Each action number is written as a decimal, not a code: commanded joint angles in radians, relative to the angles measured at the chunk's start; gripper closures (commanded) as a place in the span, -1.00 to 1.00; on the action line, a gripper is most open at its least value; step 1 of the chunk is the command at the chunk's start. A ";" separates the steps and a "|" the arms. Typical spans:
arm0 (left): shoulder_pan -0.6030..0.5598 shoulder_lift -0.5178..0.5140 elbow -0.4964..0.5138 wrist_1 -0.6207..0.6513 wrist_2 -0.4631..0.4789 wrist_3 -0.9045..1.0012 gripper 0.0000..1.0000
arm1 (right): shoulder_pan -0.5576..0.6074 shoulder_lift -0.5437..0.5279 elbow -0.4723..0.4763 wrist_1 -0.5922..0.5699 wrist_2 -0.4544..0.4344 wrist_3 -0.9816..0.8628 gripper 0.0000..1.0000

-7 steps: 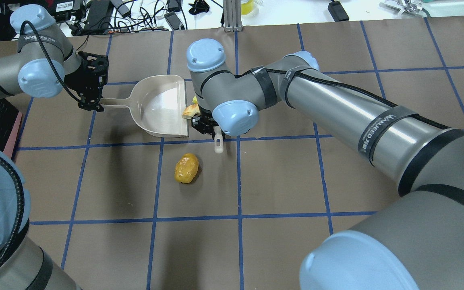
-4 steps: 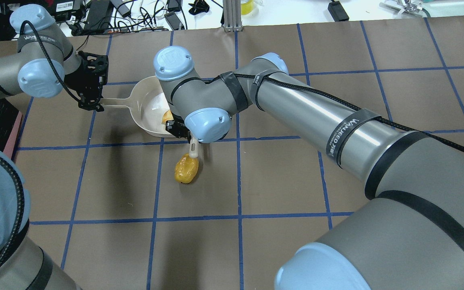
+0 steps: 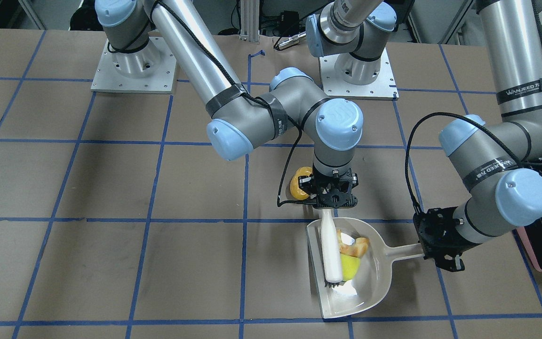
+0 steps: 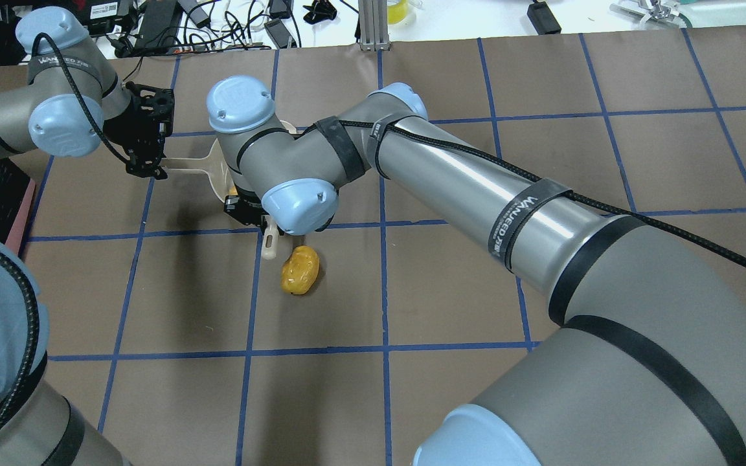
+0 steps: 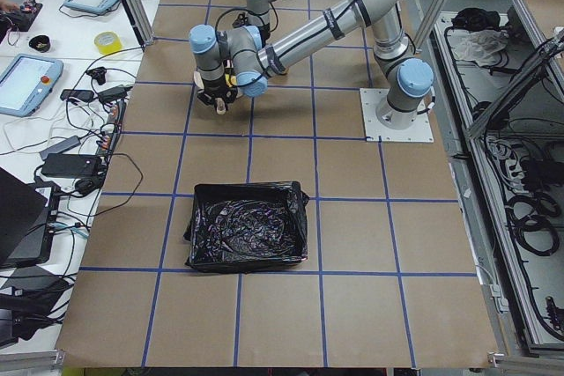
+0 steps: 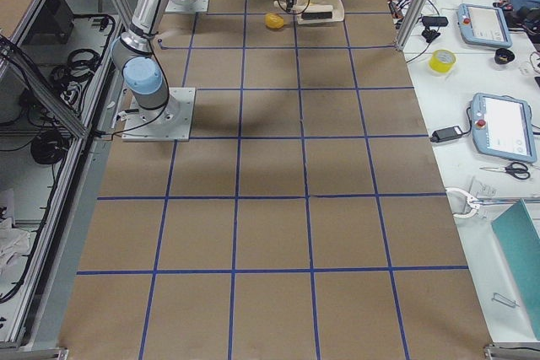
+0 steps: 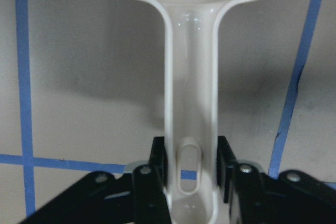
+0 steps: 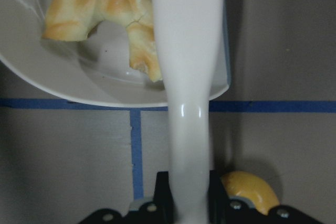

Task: Sweep and dump trash into bin
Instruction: 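Sweep the sponge and bread into the dustpan with the right gripper's brush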

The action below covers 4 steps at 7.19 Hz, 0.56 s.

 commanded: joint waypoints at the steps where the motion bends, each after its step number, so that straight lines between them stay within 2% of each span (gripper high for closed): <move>1: 0.002 0.013 0.000 0.000 0.001 0.043 1.00 | 0.005 -0.008 -0.032 0.063 -0.013 -0.004 1.00; 3: 0.009 0.019 -0.002 -0.002 0.001 0.051 1.00 | -0.027 -0.044 -0.022 0.088 -0.022 -0.059 1.00; 4: 0.026 0.030 -0.005 -0.009 0.003 0.096 1.00 | -0.050 -0.058 -0.022 0.133 -0.063 -0.105 1.00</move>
